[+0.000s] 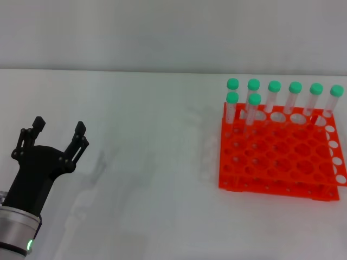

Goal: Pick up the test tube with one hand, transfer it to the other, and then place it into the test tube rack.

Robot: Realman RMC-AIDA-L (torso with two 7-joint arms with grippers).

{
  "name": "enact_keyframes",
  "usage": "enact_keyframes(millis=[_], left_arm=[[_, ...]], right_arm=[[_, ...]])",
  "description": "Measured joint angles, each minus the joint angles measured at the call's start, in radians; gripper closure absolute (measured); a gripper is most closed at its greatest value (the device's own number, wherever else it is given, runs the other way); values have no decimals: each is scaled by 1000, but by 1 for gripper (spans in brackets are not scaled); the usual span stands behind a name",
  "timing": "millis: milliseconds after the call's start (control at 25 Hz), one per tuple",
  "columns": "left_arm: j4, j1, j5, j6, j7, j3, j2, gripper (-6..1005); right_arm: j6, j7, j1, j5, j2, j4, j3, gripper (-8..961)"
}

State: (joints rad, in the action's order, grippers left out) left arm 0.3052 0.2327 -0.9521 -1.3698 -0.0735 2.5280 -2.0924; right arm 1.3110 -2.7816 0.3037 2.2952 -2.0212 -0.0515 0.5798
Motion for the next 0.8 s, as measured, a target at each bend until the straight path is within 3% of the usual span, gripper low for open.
enact_keyframes(millis=[800], left_arm=[[1,3,-67,3,-43,1,0,119]], right_arm=[[2,7,-26,1,4,10,-9,79]])
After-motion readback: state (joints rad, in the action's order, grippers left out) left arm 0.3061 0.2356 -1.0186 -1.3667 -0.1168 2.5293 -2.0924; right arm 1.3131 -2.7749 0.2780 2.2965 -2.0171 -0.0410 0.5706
